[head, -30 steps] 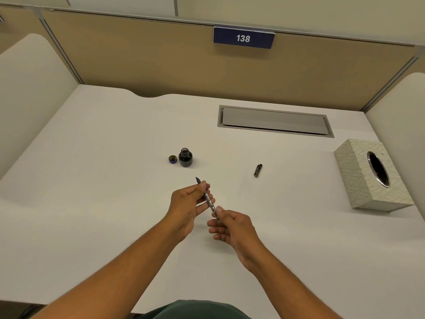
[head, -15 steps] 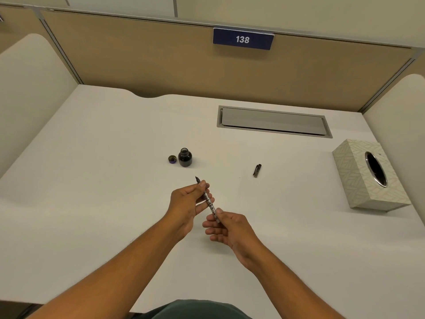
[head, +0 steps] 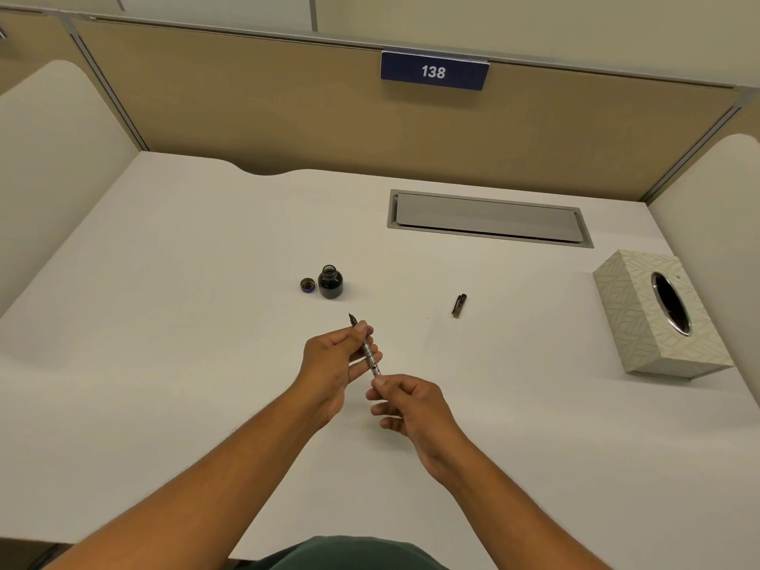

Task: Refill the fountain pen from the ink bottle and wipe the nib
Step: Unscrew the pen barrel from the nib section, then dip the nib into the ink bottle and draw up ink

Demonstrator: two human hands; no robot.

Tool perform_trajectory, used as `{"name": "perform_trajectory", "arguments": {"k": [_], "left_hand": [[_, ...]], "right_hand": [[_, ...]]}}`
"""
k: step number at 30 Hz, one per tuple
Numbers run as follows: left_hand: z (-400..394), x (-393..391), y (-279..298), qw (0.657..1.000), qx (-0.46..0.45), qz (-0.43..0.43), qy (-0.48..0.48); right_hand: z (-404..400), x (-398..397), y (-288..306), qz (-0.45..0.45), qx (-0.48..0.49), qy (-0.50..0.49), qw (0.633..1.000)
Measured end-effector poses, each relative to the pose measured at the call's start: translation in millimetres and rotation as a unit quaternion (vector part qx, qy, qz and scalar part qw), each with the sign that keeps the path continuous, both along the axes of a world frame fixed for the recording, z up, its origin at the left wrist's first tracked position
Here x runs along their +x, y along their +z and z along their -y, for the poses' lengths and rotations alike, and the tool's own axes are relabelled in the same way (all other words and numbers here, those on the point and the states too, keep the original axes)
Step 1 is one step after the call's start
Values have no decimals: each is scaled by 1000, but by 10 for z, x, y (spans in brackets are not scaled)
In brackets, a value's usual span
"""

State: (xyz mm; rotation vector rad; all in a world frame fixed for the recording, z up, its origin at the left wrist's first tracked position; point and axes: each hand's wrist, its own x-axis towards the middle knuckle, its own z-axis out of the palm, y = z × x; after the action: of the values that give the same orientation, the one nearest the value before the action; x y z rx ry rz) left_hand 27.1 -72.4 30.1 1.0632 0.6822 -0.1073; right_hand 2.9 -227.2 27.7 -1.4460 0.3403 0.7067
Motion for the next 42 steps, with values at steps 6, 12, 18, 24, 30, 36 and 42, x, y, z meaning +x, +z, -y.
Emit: {"name": "perform_trajectory", "arguments": {"k": [6,12,18,24,30,36,42], "left_hand": [[15,-7,-18,1000,0,-2,-3],[9,-8,-48,1000,-4,6,-3],[18,-9,-60,1000,1,1,-2],[22,-20,-61,1000,-1,0,-2],[29,-32,-81,1000,0,-1,-1],[-26,-67,-48,1000,9,7,19],[-219,-135,36,991,54,-26,121]], "right_hand": [[-12,30,18,-49,12,7,999],[1,-19,-21,0,8,-16,1000],[-13,9,-11,-51,27,-6,998],[-13,-6,-26,-31,23,-14,999],[-5,-31,-52,-13,15,-7,1000],[57,-63,-67,42,-23,-43,998],[184,-81,-234,160,-168,-24,972]]}}
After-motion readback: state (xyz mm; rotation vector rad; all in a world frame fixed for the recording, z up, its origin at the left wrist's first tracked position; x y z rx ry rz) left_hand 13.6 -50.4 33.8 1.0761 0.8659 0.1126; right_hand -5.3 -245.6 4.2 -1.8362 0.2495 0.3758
